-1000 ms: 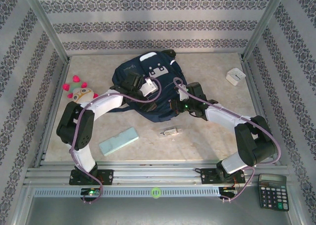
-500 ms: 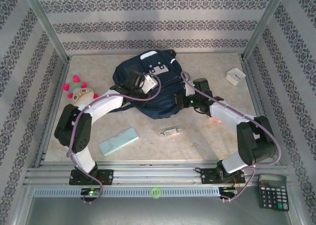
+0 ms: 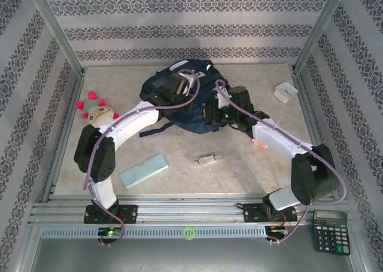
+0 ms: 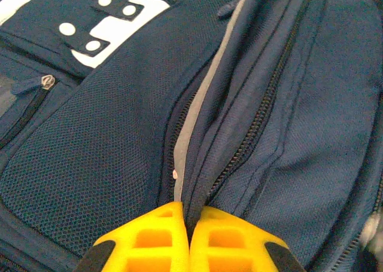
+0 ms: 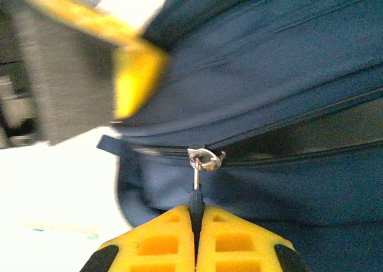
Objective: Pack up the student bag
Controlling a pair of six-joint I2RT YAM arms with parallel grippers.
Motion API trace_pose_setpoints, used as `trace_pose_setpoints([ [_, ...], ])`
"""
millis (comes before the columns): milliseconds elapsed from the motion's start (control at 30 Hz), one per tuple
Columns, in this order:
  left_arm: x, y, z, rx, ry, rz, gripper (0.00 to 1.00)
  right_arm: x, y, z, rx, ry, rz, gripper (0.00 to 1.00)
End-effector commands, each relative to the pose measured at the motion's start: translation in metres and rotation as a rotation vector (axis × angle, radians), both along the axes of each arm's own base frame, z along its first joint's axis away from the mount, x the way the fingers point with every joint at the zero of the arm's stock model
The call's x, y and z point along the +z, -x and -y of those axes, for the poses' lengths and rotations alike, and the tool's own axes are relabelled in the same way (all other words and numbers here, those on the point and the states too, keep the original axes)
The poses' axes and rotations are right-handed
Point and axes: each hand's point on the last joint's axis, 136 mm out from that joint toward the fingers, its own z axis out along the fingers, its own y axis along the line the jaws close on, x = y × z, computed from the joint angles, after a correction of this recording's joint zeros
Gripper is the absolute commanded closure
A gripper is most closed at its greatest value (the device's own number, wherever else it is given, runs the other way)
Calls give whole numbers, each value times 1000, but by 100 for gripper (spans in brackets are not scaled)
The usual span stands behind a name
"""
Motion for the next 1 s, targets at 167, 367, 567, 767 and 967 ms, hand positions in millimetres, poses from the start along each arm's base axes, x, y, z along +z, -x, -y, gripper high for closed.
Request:
trace_pose_setpoints([
  [167, 39, -28, 45, 133, 152, 112, 100, -9, 36, -15, -56, -87, -141, 100],
  [367, 36, -22, 48, 30, 160, 136, 46, -40, 27, 32, -199, -63, -214, 100],
  [567, 32, -16, -6, -326, 168, 172, 18, -51, 15, 45, -186, -51, -233, 100],
  [767, -35, 26, -49, -845, -242, 212, 17, -53, 15, 45, -157, -49, -228, 100],
  [967, -80, 4, -74, -935, -503, 222, 14, -55, 17, 44, -152, -51, -230, 100],
])
